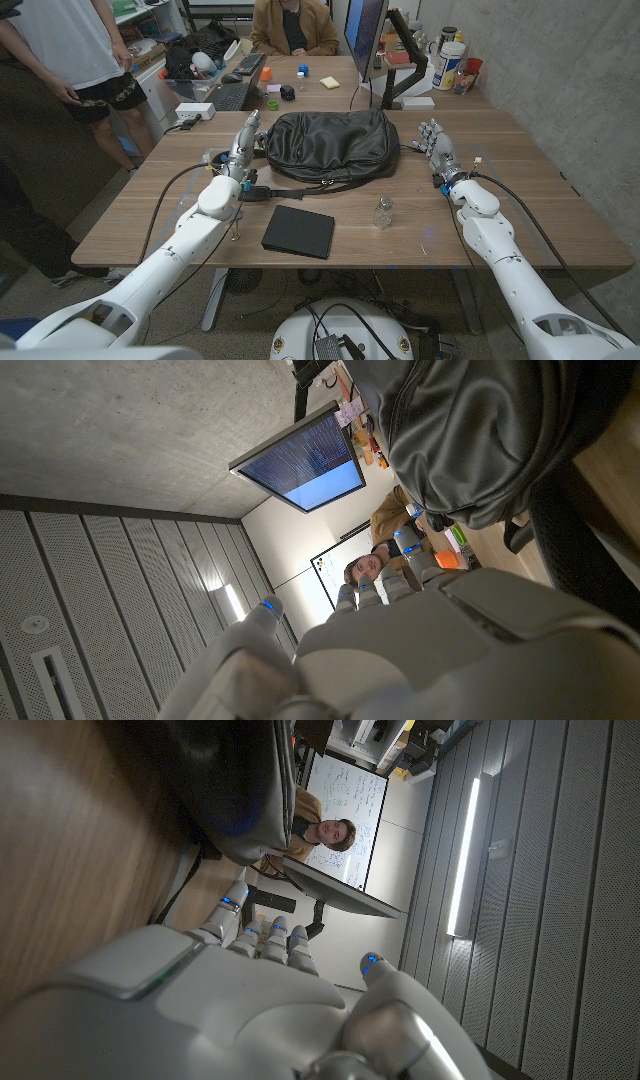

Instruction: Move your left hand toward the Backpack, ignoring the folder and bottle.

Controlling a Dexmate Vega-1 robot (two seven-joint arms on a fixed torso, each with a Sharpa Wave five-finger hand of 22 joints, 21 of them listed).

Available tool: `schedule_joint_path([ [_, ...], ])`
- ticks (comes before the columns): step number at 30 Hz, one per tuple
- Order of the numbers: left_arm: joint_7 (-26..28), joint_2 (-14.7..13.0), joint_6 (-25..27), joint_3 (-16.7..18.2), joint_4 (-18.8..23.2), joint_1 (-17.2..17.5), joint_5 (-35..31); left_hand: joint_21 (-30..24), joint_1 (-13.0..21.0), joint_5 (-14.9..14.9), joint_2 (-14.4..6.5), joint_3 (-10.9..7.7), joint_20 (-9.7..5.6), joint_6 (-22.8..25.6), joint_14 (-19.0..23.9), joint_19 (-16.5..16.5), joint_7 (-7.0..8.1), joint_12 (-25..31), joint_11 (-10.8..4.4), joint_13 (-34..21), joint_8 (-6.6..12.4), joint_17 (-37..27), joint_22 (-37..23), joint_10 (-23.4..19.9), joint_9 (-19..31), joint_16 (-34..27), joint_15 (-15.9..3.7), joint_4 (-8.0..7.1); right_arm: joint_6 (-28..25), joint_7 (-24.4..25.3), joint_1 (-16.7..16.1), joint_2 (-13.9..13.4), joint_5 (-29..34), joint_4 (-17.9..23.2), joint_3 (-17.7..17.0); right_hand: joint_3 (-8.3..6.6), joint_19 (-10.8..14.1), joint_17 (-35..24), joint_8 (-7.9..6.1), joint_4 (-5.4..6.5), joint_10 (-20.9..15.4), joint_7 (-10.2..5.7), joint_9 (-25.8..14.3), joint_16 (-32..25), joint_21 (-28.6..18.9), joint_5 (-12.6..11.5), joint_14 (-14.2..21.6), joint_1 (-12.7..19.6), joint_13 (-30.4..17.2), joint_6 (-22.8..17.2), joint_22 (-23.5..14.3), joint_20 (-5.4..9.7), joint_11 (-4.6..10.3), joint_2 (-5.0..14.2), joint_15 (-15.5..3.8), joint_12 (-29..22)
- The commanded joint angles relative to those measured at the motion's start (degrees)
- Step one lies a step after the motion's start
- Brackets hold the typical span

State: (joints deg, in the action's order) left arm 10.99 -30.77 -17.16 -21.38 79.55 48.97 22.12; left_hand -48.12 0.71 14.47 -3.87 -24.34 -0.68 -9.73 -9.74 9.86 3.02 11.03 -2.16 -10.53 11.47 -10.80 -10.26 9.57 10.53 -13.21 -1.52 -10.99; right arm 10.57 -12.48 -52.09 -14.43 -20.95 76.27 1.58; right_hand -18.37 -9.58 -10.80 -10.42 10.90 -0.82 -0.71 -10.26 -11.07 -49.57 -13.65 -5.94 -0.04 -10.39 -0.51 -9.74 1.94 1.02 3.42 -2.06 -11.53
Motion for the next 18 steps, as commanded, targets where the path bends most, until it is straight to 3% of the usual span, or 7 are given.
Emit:
schedule_joint_path([
  [1,1.1,-0.7,0.5,0.7,0.2,-0.5,-1.7,-0.1,0.2,0.3,-6.8,-0.56,0.14,-6.7,-4.3,4.6,0.51,0.5,-0.37,-0.1,0.53,-0.2,-0.1,6.7,0.2,-0.5,0.17,-0.03,-0.5,-0.9,-0.4,1.3,1.9,0.5,-1.3,-0.17,-3.1,-0.1,-0.48,-0.09,-0.1,0.06,-0.3,-0.3,0.1,-0.4,-0.5,-0.1,-0.2,-0.7,-0.2,5.04,0.53,6.77,-1.74,-0.4],
  [18,2.5,-1.6,1.3,0.4,0.2,-2.3,-5.1,0.2,0.4,0.4,-6.7,-0.88,0.16,-6.1,-4.0,4.3,0.73,0.5,-0.42,-0.1,0.41,-0.2,0.0,6.1,0.3,-0.6,0.06,0.03,-0.4,-1.2,-0.3,1.9,2.7,0.6,-1.8,-0.06,-3.1,-0.1,-0.48,-0.08,-0.1,0.08,-0.3,-0.3,0.4,-0.4,-0.5,-0.1,-0.2,-0.7,-0.2,5.04,0.49,6.80,-1.82,-0.4],
])
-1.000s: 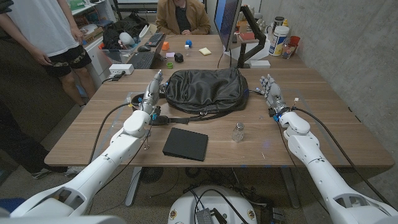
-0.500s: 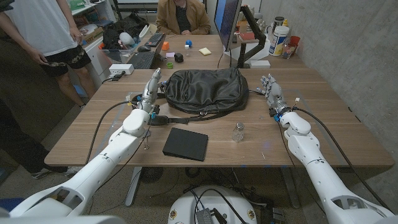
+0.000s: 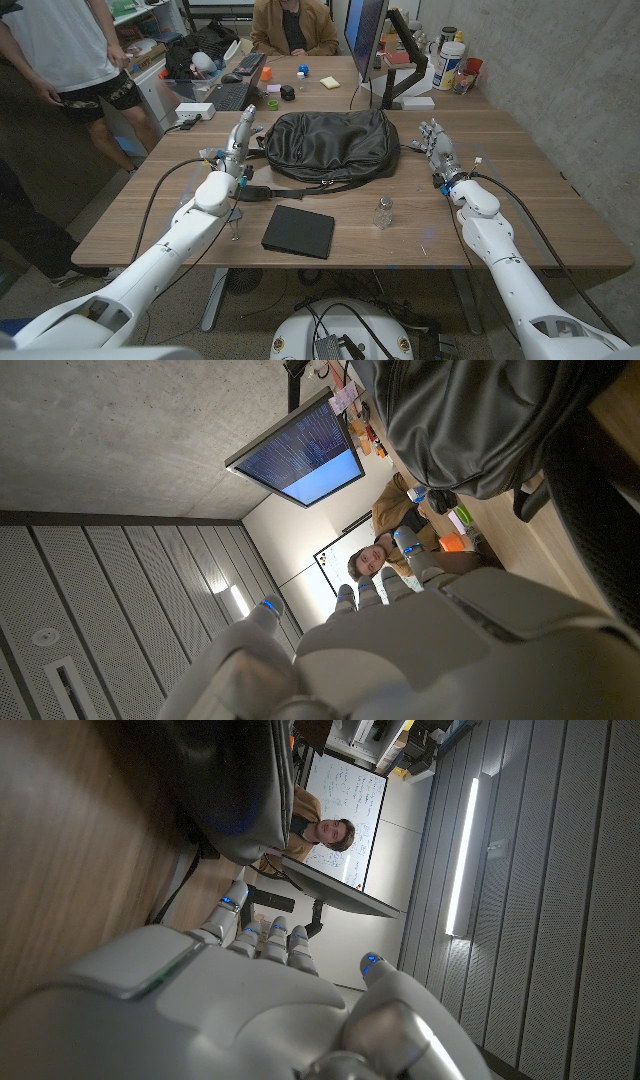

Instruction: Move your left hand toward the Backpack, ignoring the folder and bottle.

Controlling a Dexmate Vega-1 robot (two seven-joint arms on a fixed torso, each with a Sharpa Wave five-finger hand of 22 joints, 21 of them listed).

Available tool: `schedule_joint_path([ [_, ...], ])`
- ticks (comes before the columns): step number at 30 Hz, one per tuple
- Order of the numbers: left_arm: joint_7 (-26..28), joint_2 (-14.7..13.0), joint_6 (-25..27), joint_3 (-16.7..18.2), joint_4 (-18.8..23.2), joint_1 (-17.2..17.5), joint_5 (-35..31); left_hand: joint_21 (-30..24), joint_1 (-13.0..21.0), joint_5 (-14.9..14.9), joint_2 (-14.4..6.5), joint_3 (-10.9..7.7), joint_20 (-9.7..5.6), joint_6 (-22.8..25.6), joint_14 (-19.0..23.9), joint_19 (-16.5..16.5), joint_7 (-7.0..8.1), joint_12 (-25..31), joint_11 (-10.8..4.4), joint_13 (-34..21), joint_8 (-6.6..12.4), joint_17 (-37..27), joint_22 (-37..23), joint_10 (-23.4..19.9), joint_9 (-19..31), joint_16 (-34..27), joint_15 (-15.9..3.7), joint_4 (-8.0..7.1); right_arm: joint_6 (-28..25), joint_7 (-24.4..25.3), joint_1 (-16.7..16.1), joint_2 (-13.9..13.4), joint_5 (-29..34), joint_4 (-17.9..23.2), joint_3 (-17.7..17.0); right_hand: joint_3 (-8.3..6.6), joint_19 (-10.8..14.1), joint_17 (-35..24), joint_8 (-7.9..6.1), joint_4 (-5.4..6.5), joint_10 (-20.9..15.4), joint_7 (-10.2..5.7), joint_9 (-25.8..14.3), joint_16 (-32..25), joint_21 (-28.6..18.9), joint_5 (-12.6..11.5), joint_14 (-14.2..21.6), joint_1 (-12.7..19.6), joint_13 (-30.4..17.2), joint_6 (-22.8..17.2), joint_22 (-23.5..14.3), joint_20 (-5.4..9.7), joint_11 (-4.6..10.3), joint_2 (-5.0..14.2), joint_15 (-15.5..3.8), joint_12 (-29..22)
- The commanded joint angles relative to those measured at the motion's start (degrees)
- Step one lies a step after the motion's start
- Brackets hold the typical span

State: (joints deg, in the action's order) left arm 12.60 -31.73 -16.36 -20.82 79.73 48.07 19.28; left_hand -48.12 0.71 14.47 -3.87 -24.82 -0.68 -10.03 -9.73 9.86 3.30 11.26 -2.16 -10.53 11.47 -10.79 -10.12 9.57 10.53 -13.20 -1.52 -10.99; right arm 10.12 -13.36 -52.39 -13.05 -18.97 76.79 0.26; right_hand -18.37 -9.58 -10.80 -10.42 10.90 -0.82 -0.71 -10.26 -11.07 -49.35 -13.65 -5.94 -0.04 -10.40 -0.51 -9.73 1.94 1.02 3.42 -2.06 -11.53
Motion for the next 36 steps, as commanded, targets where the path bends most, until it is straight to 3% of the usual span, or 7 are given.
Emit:
schedule_joint_path([
  [1,0.9,-0.7,0.6,-0.2,0.0,-1.5,-2.5,0.2,0.4,0.4,-6.7,-0.42,0.15,-5.7,-4.0,4.3,0.45,0.2,-0.49,-0.1,0.42,-0.2,-0.2,6.0,0.3,-0.6,0.06,0.03,0.1,-0.3,0.0,0.5,0.7,0.1,-0.5,-0.05,-3.1,-0.1,-0.49,-0.08,-0.1,0.04,-0.3,-0.3,0.2,-0.5,-0.5,-0.1,-0.2,-0.7,-0.2,5.06,0.50,6.80,-1.81,-0.4],
  [36,3.4,-2.2,3.8,-1.0,2.5,-4.1,-9.1,0.7,0.6,0.5,-6.6,-0.91,0.41,-5.3,-3.7,3.9,0.50,0.0,-0.35,-0.2,0.09,-0.2,-0.1,5.6,0.3,-0.5,0.11,0.06,1.5,-1.2,-0.6,0.3,0.1,0.2,-1.6,0.09,-3.3,0.0,-0.52,-0.08,-0.1,-0.01,-0.3,-0.3,1.0,-0.6,-0.6,-0.1,-0.2,-0.9,-0.2,5.00,0.45,6.89,-1.87,-0.4],
])
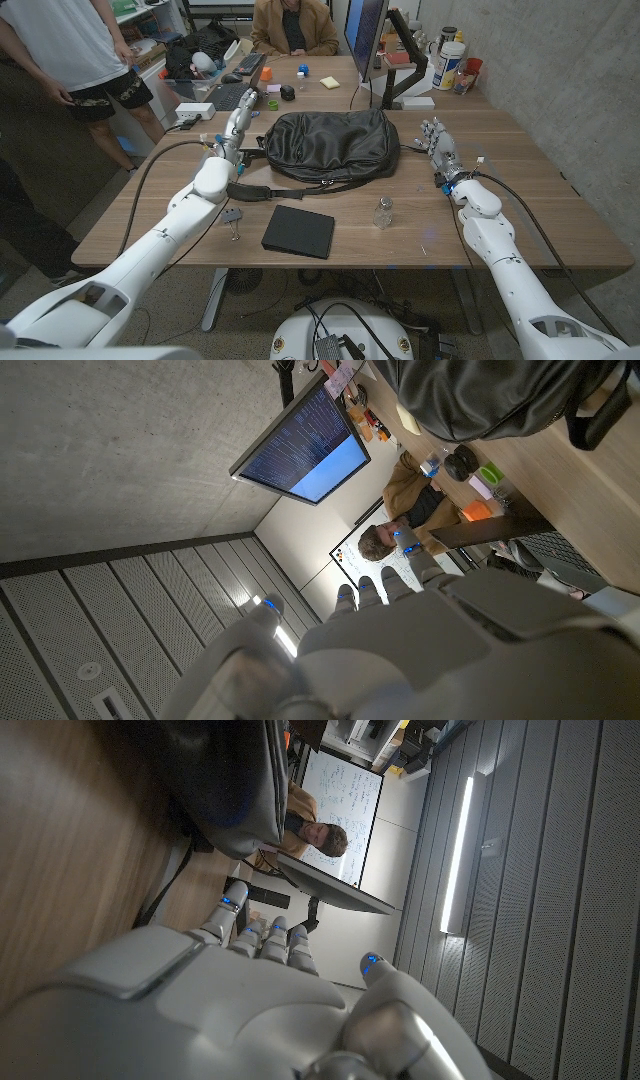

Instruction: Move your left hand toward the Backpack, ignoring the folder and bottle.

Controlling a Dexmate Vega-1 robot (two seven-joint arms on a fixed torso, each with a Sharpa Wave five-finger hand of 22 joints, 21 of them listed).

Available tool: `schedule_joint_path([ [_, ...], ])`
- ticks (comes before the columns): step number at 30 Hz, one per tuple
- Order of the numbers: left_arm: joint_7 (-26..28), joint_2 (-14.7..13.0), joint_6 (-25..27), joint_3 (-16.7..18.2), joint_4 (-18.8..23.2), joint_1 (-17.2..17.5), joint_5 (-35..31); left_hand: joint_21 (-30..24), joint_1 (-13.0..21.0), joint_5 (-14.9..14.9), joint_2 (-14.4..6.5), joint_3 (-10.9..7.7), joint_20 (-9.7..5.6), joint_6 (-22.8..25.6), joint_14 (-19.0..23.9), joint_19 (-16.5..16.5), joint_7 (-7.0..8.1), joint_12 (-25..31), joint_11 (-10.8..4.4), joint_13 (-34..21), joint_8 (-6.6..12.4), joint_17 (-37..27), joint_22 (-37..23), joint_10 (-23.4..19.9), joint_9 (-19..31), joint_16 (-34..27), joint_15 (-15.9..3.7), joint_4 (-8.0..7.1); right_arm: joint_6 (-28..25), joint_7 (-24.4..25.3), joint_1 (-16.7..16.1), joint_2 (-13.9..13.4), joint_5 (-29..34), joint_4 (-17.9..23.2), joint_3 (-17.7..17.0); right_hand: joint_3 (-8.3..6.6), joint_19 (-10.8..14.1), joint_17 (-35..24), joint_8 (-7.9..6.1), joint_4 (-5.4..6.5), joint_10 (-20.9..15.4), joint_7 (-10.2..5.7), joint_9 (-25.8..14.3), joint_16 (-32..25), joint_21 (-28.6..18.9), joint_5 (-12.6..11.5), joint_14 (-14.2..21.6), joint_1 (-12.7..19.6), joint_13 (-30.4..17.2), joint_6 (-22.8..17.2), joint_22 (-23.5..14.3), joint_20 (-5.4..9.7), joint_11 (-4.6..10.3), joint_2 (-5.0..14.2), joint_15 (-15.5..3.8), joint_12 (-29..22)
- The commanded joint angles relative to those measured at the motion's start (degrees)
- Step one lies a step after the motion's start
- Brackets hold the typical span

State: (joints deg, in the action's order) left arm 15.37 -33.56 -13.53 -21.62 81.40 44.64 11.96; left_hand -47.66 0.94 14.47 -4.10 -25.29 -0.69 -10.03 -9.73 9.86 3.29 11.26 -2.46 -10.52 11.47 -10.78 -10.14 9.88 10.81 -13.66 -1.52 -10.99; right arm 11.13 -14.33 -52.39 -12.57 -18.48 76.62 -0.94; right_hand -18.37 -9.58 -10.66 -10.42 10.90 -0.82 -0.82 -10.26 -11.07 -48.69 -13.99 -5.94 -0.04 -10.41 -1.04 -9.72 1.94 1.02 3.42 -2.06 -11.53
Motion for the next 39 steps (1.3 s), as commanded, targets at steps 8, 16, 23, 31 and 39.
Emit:
schedule_joint_path([
  [8,2.0,-0.7,2.2,-0.3,1.6,-1.0,-3.7,0.7,0.3,0.5,-6.4,-0.55,-0.21,-5.2,-3.5,4.7,0.48,0.0,-0.08,-0.2,0.01,-0.2,-0.1,5.2,0.1,-0.1,0.15,0.05,0.6,-0.3,-0.9,-0.2,-0.6,0.9,-0.4,0.13,-3.3,-0.2,-0.55,-0.07,-0.1,0.10,-0.3,-0.3,0.5,-0.2,-0.6,-0.1,-0.2,-0.5,-0.2,5.02,0.47,6.90,-1.85,-0.5],
  [16,1.9,-1.0,2.4,-0.3,1.7,-1.3,-4.2,1.0,0.3,0.5,-6.4,-0.63,0.09,-4.9,-3.3,5.1,0.57,0.0,-0.21,-0.2,0.00,-0.2,-0.2,4.9,0.1,-0.1,0.08,0.00,0.5,-0.4,-1.0,-0.3,-0.7,1.1,-0.4,0.18,-3.5,-0.2,-0.52,-0.06,-0.1,0.06,-0.3,-0.2,0.7,-0.3,-0.8,-0.1,-0.2,-0.5,-0.2,5.00,0.48,6.87,-1.84,-0.4],
  [23,1.7,-1.2,3.1,-0.6,1.6,-2.3,-5.2,1.0,0.3,0.5,-6.4,-0.69,0.24,-4.9,-3.3,5.0,0.60,0.0,-0.25,-0.2,-0.05,-0.2,-0.2,4.9,0.1,-0.1,0.04,0.00,1.0,-0.4,-1.3,-0.3,-0.8,1.4,-0.4,0.22,-3.6,-0.2,-0.52,-0.05,0.0,0.02,-0.3,-0.2,0.9,-0.3,-0.9,-0.1,-0.2,-0.5,-0.3,4.96,0.46,6.88,-1.93,-0.4],
  [31,1.9,-1.3,3.7,-1.3,1.0,-3.6,-6.8,1.0,0.3,0.5,-6.4,-0.77,0.37,-4.7,-3.2,4.8,0.58,-0.1,-0.14,-0.2,-0.05,-0.2,-0.2,4.9,0.1,-0.1,-0.02,0.00,1.2,-0.2,-1.9,-0.4,-1.0,2.1,-0.6,0.27,-3.6,-0.2,-0.51,-0.05,0.0,0.00,-0.3,-0.2,1.0,-0.3,-0.9,-0.1,-0.2,-0.5,-0.3,4.96,0.55,6.88,-1.93,-0.4],
  [39,2.5,-1.3,3.6,-1.9,0.6,-4.8,-8.6,1.1,0.3,0.5,-6.3,-0.87,0.41,-4.1,-3.0,4.5,0.46,0.0,-0.67,-0.2,0.08,-0.2,-0.2,4.5,0.1,-0.1,-0.21,0.02,1.5,0.0,-2.3,-0.5,-1.2,2.5,-0.7,0.32,-3.6,-0.2,-0.51,-0.04,0.0,-0.03,-0.3,-0.2,1.2,-0.3,-0.9,-0.1,-0.2,-0.5,-0.3,4.95,0.57,6.88,-1.91,-0.4],
])
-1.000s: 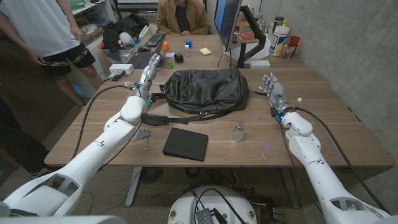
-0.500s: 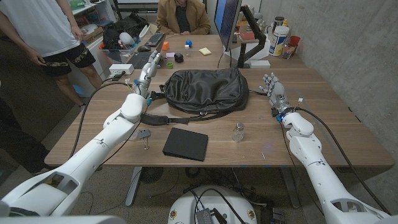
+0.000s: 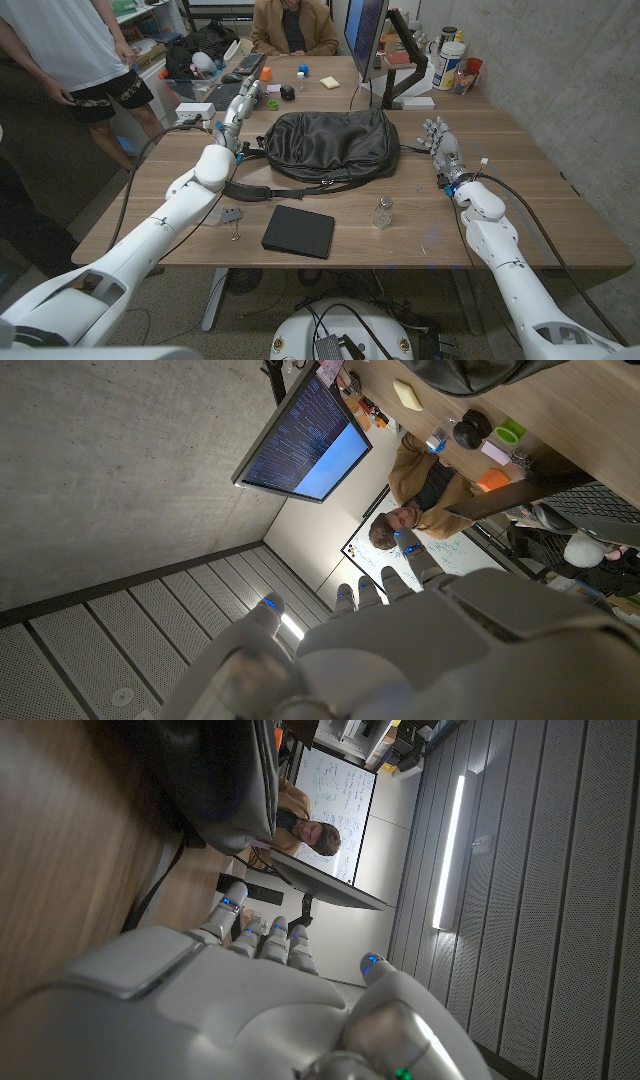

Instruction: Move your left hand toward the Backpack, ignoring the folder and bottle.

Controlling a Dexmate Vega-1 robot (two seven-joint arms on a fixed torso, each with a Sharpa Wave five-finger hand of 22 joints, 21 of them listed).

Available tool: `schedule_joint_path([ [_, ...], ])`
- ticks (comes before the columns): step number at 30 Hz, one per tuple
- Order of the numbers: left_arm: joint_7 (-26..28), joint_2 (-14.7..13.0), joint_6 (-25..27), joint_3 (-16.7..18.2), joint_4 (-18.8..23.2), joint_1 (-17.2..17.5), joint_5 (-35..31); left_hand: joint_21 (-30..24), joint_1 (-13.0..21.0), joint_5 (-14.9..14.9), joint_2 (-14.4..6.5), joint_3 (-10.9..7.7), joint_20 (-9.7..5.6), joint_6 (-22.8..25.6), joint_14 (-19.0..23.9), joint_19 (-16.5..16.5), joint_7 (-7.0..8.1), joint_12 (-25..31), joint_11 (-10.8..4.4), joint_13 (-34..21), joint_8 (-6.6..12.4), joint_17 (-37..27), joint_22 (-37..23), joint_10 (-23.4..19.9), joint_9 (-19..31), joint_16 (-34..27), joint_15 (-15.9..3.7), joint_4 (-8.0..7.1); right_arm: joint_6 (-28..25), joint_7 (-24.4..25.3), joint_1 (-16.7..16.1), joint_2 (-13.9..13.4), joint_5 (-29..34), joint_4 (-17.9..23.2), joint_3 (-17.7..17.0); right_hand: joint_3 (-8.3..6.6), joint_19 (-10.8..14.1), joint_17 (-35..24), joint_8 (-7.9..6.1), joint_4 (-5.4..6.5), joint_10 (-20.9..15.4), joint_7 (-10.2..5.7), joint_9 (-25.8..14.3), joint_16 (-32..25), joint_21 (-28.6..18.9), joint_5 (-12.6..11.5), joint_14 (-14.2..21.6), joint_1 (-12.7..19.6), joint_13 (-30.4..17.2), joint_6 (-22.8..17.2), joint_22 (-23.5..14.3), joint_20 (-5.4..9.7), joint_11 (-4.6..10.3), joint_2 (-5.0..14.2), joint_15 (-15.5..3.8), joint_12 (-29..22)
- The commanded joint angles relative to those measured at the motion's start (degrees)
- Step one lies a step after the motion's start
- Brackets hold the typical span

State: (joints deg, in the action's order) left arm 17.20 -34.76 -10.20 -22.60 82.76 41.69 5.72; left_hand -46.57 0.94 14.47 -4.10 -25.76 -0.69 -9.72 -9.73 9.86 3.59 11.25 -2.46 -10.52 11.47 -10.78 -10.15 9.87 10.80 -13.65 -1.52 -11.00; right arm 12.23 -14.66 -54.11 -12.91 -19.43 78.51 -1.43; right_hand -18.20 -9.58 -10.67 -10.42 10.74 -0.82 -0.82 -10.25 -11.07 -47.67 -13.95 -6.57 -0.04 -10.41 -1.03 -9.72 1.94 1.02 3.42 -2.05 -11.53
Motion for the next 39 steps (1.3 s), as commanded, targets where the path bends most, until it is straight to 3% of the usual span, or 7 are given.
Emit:
schedule_joint_path([
  [1,0.7,-0.1,0.3,-0.9,-0.8,-1.9,-2.5,0.0,0.3,0.5,-6.3,-0.42,0.42,-4.3,-3.0,4.4,0.16,0.0,-0.78,-0.2,0.09,-0.2,-0.2,4.4,0.1,-0.1,-0.30,0.03,0.4,0.3,-0.6,-0.2,-0.3,0.6,-0.2,0.16,-3.6,-0.2,-0.51,0.12,0.0,-0.03,-0.3,-0.2,0.2,-0.3,-0.3,-0.1,-0.2,-0.5,-0.3,4.96,0.58,6.87,-1.93,-0.4],
  [39,0.6,-0.5,3.8,-4.4,-2.4,-8.3,-9.7,0.5,0.2,0.6,-6.1,-0.57,0.44,-3.9,-2.8,4.2,0.27,-0.1,-0.51,-0.2,-0.13,-0.2,-0.2,4.1,0.1,0.1,-0.27,0.03,2.9,-0.1,-1.2,-0.4,-1.2,0.8,0.2,0.35,-3.6,-0.1,-0.61,0.13,-0.3,-0.08,-0.3,-0.2,0.9,-0.4,-0.3,-0.1,-0.2,-1.1,-0.3,4.89,0.47,6.92,-1.91,-0.5],
])
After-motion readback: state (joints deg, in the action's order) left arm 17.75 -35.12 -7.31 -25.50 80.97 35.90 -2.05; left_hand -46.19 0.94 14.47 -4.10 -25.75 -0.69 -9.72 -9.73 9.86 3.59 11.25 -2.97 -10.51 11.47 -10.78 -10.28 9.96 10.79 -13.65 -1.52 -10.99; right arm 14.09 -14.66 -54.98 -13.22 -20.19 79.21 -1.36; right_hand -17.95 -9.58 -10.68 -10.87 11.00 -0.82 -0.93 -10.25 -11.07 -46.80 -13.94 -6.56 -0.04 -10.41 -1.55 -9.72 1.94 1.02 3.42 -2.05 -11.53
